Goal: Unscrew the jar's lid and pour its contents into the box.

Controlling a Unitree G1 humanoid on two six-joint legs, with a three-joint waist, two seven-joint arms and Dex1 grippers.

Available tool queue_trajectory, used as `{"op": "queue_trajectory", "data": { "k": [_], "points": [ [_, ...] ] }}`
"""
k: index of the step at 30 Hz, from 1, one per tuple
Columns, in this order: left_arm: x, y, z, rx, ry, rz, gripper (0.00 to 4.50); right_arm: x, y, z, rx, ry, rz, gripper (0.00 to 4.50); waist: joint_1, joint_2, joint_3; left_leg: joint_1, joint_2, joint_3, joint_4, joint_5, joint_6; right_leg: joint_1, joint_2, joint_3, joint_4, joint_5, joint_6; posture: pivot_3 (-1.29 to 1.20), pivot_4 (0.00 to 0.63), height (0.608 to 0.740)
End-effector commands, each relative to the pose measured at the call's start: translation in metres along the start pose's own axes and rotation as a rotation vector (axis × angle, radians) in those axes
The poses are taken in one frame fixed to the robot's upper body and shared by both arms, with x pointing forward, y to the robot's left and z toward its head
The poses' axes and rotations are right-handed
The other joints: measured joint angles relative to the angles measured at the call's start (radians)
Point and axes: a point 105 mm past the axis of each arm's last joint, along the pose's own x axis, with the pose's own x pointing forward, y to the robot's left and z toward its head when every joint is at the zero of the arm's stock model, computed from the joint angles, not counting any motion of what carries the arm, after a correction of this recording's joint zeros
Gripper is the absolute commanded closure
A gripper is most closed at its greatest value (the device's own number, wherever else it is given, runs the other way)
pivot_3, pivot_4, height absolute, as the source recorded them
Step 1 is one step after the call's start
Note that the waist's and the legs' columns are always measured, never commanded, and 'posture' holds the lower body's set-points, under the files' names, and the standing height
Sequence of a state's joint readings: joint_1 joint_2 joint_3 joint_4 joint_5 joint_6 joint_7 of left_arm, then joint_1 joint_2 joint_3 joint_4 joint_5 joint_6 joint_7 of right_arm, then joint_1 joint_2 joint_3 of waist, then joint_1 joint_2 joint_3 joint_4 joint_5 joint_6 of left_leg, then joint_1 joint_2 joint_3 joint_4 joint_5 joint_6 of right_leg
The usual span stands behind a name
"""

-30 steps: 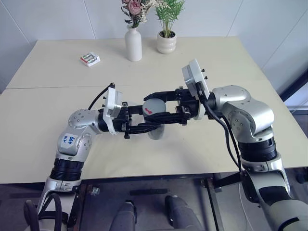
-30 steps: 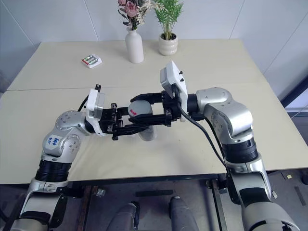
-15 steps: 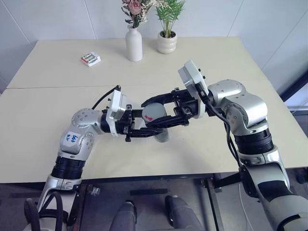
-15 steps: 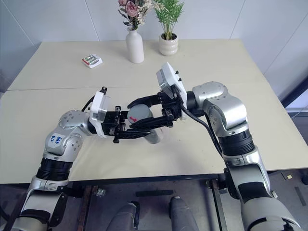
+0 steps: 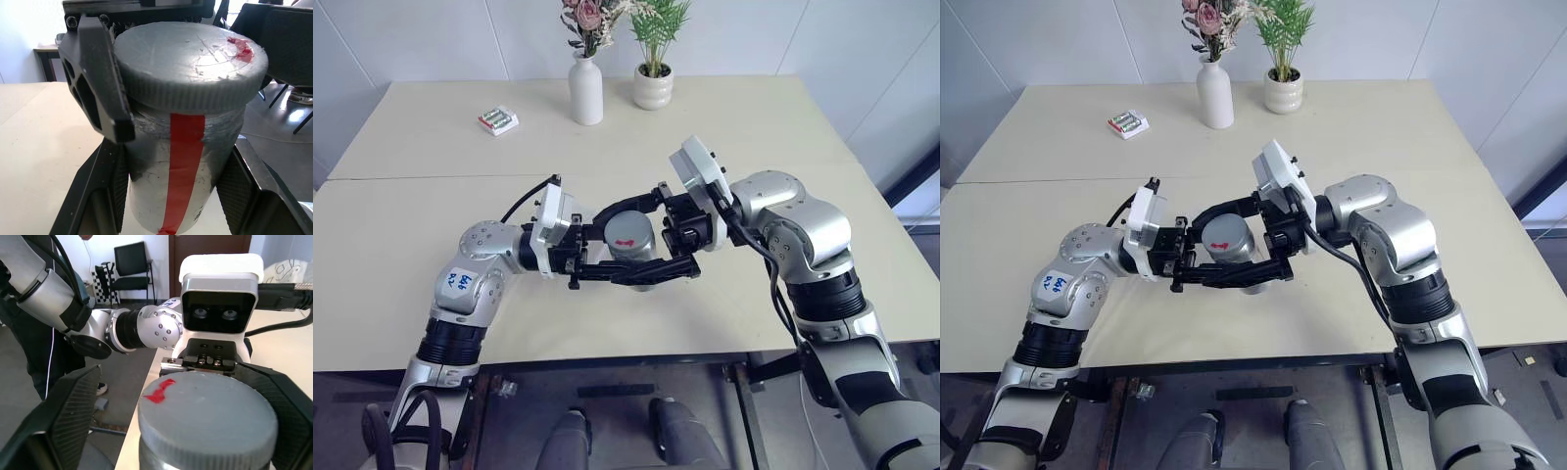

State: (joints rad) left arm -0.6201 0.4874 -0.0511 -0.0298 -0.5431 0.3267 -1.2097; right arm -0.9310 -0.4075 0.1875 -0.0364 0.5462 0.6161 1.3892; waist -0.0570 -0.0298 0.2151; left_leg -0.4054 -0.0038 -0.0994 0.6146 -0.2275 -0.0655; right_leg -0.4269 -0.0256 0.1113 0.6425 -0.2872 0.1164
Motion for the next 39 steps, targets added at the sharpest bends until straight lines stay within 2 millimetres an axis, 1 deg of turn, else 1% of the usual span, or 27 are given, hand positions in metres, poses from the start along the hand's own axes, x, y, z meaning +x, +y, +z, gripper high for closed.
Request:
{"op": "queue_trajectory", "data": {
  "k": [1,4,10,13,18,30,34,39],
  "points": [
    [-0.012,0.013,0.016,0.050,-0.028,0.111,2.28,0.010,0.015,0.006,-0.049,-0.033,0.094,0.05,0.000,0.000,0.000,0.000,0.000,0.000,0.000,0.000,0.000,0.000,0.000,0.000,0.000,0.000,0.000,0.00,0.150,0.740],
    [-0.016,0.012,0.016,0.049,-0.028,0.122,2.28,0.009,0.015,0.006,-0.058,-0.034,0.086,0.05,-0.001,0.000,0.000,0.000,0.000,0.000,0.000,0.000,0.000,0.000,0.000,0.000,0.000,0.000,0.000,0.00,0.150,0.740],
    [-0.032,0.004,0.012,0.026,0.007,0.168,2.28,0.002,0.014,0.006,-0.088,-0.027,0.040,0.05,-0.001,0.000,0.000,0.000,0.000,0.000,0.000,0.000,0.000,0.000,0.000,0.000,0.001,0.000,0.000,0.00,0.150,0.740],
    [-0.041,0.002,0.009,0.017,0.040,0.195,2.28,-0.002,0.011,0.009,-0.102,-0.029,0.013,0.05,-0.002,0.000,0.000,0.000,0.000,0.000,0.000,0.000,0.000,0.000,0.000,0.000,0.001,0.000,0.000,0.00,0.150,0.740],
    [-0.053,-0.002,0.005,0.008,0.071,0.232,2.28,-0.004,0.006,0.016,-0.119,-0.040,-0.018,0.05,-0.002,0.000,0.000,0.000,0.000,0.000,0.000,0.000,0.000,0.000,0.000,0.000,0.001,0.000,0.000,0.00,0.150,0.740],
    [-0.048,-0.005,0.003,-0.006,0.060,0.237,2.28,0.008,-0.002,0.021,-0.137,-0.067,-0.088,0.05,-0.001,0.000,0.000,0.000,0.000,-0.001,0.000,0.000,0.000,0.000,0.000,0.000,0.001,0.000,0.000,0.00,0.150,0.740],
    [-0.044,-0.006,0.001,-0.019,0.056,0.218,2.28,0.018,-0.011,0.022,-0.145,-0.075,-0.145,0.05,-0.003,0.000,0.000,0.000,0.000,0.000,0.000,0.000,0.000,0.000,0.000,0.000,0.001,0.000,0.000,0.00,0.150,0.740],
    [-0.041,-0.008,-0.001,-0.033,0.058,0.203,2.28,0.025,-0.018,0.019,-0.141,-0.069,-0.183,0.05,-0.001,0.000,0.000,0.000,0.000,0.000,0.000,0.000,0.000,-0.001,0.000,0.000,0.001,0.000,-0.001,0.00,0.150,0.740]
  ]
}}
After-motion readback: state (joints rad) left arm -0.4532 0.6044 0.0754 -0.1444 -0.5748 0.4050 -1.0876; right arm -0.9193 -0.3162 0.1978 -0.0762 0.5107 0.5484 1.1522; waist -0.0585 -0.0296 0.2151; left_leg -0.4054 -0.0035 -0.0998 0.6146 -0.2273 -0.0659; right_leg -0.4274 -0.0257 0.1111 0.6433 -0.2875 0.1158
